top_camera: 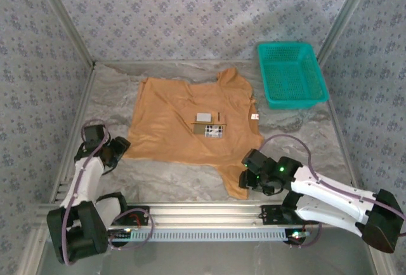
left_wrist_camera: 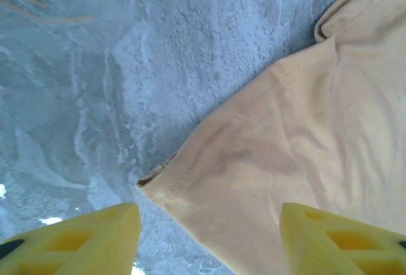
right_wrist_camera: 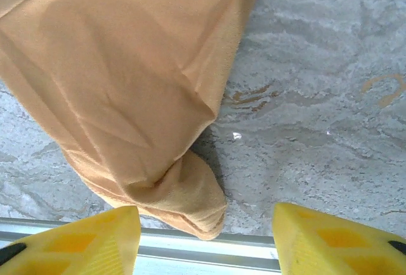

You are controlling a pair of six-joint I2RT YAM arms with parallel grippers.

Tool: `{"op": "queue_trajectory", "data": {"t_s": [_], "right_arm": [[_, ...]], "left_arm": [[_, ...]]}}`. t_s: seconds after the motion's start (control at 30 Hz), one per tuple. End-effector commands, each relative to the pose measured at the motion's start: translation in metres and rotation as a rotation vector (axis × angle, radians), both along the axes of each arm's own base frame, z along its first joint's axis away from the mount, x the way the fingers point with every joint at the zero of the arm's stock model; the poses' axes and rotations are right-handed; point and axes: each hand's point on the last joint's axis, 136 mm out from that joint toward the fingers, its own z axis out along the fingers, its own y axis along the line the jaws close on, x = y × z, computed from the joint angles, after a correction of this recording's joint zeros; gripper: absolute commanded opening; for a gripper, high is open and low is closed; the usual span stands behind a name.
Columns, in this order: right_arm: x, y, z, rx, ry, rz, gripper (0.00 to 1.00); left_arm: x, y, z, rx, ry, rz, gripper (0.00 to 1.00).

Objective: Fold the inside-out t-shirt

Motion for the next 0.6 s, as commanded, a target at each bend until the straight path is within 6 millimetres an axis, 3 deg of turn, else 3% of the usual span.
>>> {"op": "queue_trajectory", "data": {"t_s": [0.0, 0.2, 0.47, 0.57], "right_arm": [[-0.003, -0.008, -0.012, -0.035, 0.024, -0.019, 0.47], [-0.001, 0.004, -0.019, -0.007, 0.031, 0.017, 0.45], [0.001, 0.011, -0.025, -0.01, 0.045, 0.038, 0.45], [0.002, 0.014, -0.028, -0.011, 0.049, 0.049, 0.45]], "left_arm": [[-0.015, 0.006, -0.006, 0.037, 0.064, 0.032, 0.59], [-0.02, 0.005, -0.027, 0.018, 0.136, 0.034, 0.57], [-0.01, 0.0, -0.039, -0.029, 0.117, 0.04, 0.55], [-0.007, -0.002, -0.047, -0.04, 0.119, 0.037, 0.5]]}}
